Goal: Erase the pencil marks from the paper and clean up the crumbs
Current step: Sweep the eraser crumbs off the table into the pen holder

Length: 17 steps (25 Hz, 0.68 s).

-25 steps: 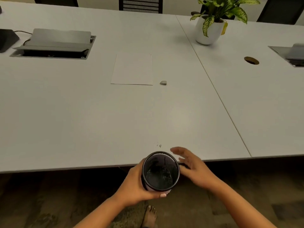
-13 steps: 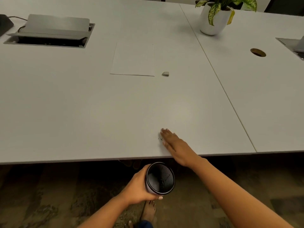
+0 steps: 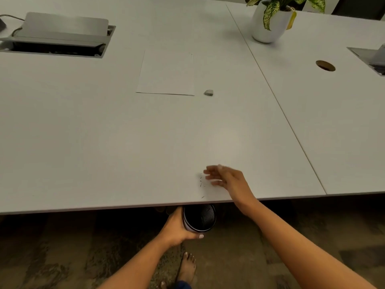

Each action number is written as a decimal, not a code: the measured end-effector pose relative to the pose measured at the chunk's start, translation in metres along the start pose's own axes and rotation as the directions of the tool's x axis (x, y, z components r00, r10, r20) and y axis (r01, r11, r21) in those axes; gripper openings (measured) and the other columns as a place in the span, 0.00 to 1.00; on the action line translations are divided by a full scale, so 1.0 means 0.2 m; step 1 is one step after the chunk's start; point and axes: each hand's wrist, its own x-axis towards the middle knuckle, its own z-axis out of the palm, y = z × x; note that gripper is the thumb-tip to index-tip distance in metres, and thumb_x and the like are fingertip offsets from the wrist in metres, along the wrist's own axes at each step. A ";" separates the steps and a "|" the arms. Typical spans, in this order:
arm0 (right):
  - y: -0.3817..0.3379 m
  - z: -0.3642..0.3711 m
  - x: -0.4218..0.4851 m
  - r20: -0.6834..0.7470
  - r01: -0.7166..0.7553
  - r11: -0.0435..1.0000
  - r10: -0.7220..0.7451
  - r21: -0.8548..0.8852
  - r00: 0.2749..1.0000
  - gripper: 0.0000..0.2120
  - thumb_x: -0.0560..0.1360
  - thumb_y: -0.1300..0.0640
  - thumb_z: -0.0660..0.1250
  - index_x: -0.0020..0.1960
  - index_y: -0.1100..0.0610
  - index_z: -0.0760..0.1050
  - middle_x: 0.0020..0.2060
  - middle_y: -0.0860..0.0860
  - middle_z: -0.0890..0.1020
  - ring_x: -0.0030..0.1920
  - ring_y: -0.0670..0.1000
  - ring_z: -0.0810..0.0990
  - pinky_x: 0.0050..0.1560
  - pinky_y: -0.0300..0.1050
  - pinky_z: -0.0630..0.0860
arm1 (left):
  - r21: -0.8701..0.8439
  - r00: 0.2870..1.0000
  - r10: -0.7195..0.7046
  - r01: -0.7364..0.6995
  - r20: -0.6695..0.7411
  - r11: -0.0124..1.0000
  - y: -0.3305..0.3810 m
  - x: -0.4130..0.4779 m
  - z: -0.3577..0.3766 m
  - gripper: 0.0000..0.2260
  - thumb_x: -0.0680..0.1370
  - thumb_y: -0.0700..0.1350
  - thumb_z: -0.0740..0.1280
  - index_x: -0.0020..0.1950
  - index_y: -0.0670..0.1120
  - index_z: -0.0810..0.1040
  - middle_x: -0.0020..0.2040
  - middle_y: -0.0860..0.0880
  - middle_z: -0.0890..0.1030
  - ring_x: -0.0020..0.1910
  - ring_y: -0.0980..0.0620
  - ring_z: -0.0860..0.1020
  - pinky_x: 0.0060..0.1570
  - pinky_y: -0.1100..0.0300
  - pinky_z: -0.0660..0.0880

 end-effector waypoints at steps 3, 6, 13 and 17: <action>-0.04 0.05 0.16 -0.042 -0.166 0.938 0.187 0.305 0.981 0.16 0.79 0.55 0.52 0.50 0.63 0.76 0.47 0.60 0.81 0.43 0.52 0.81 0.43 0.36 0.79 | -0.015 1.000 0.003 -0.003 -0.025 1.000 0.01 0.01 -0.01 0.41 0.61 0.44 0.80 0.68 0.45 0.63 0.67 0.49 0.69 0.67 0.52 0.66 0.61 0.67 0.61; -0.07 0.07 0.15 0.059 -0.312 0.911 0.308 0.270 0.950 0.17 0.79 0.57 0.53 0.52 0.68 0.75 0.43 0.58 0.82 0.40 0.51 0.83 0.42 0.38 0.79 | -0.049 0.999 -0.011 0.009 -0.037 0.999 0.02 0.02 -0.02 0.40 0.60 0.44 0.80 0.67 0.45 0.65 0.65 0.49 0.71 0.65 0.53 0.68 0.59 0.69 0.62; -0.12 0.06 0.05 0.199 -0.388 0.921 0.385 -0.027 0.901 0.18 0.79 0.59 0.51 0.43 0.65 0.78 0.35 0.57 0.83 0.35 0.52 0.81 0.38 0.40 0.79 | -0.062 0.999 0.020 -0.022 -0.034 0.998 0.03 0.01 -0.01 0.39 0.60 0.42 0.80 0.66 0.45 0.66 0.59 0.55 0.70 0.62 0.59 0.67 0.54 0.76 0.61; -0.16 0.07 0.24 0.090 -0.348 0.894 0.337 0.281 0.937 0.16 0.79 0.57 0.52 0.46 0.63 0.76 0.39 0.57 0.82 0.39 0.52 0.81 0.41 0.40 0.78 | -0.059 0.998 0.024 -0.028 -0.051 0.998 0.03 0.00 -0.01 0.40 0.60 0.41 0.80 0.67 0.44 0.65 0.59 0.54 0.69 0.61 0.59 0.65 0.55 0.76 0.60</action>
